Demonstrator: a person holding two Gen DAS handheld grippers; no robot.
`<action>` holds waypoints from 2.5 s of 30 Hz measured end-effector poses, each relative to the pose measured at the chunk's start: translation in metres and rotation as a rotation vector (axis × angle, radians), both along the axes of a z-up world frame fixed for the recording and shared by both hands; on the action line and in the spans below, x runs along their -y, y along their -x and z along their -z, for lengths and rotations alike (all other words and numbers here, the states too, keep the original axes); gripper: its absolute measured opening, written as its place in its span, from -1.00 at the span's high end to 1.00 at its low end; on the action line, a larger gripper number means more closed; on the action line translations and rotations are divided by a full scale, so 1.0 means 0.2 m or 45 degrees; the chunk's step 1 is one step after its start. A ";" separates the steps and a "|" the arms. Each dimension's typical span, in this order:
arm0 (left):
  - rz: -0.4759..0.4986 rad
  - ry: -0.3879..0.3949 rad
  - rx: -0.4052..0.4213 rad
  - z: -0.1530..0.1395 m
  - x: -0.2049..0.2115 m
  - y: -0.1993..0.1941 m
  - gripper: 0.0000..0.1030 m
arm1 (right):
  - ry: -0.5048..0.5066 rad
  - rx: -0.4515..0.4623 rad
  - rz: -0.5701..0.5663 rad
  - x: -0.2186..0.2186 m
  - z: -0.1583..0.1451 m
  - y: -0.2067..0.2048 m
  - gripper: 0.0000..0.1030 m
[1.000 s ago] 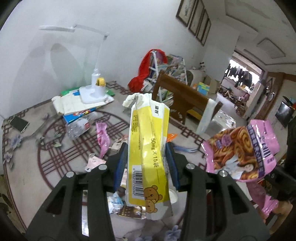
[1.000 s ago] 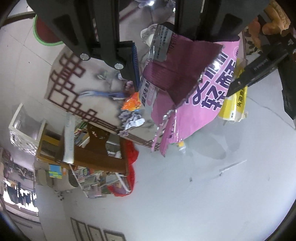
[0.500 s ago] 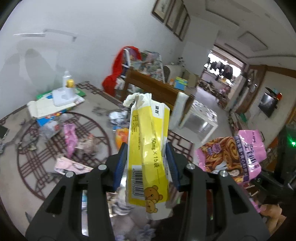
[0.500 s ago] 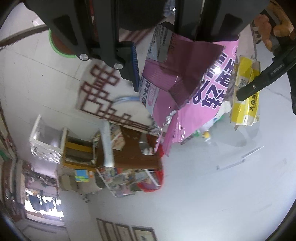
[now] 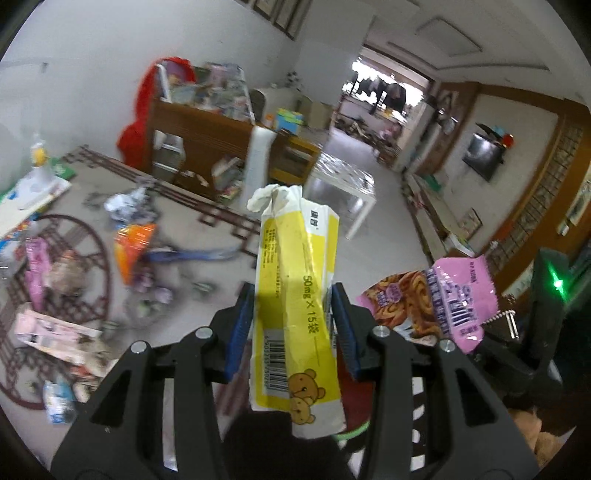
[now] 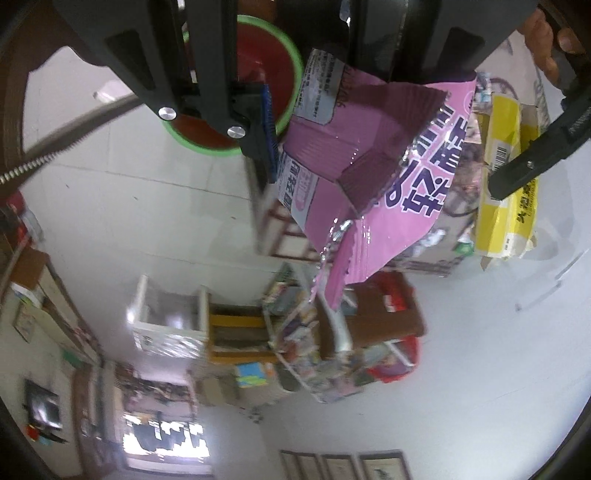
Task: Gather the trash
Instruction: 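Carry both items over the red bin and open both tools to drop them, then grasp the blue-white wrapper with left tool while right tool grasps the white cup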
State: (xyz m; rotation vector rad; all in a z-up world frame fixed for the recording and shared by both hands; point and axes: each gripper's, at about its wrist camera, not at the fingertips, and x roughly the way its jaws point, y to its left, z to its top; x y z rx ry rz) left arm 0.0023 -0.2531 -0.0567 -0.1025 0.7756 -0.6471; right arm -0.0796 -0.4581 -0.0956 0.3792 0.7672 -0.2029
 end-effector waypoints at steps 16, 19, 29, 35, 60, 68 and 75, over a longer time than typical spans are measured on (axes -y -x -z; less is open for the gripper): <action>0.190 -0.106 0.008 0.11 0.35 0.09 -0.11 | -0.043 -0.180 0.206 0.25 0.18 0.07 0.52; 0.194 -0.109 0.021 0.11 0.36 0.09 -0.39 | -0.050 -0.197 0.221 0.27 0.19 0.05 0.29; 0.174 -0.096 0.020 0.08 0.33 0.07 -0.42 | -0.038 -0.208 0.261 0.30 0.20 0.03 -0.14; 0.125 -0.090 0.014 0.05 0.23 0.04 -0.42 | -0.030 -0.204 0.255 0.28 0.19 0.03 -0.22; -0.418 -0.111 -0.089 0.19 -0.72 -0.12 -0.52 | 0.016 -0.123 -0.095 -0.26 0.03 -0.24 -0.34; -0.598 -0.339 -0.243 0.62 -1.26 -0.04 -0.52 | -0.008 -0.153 -0.293 -0.56 0.07 -0.34 -0.35; -0.538 -0.364 -0.330 0.84 -1.33 -0.07 -0.51 | -0.067 -0.224 -0.428 -0.79 0.15 -0.37 -0.35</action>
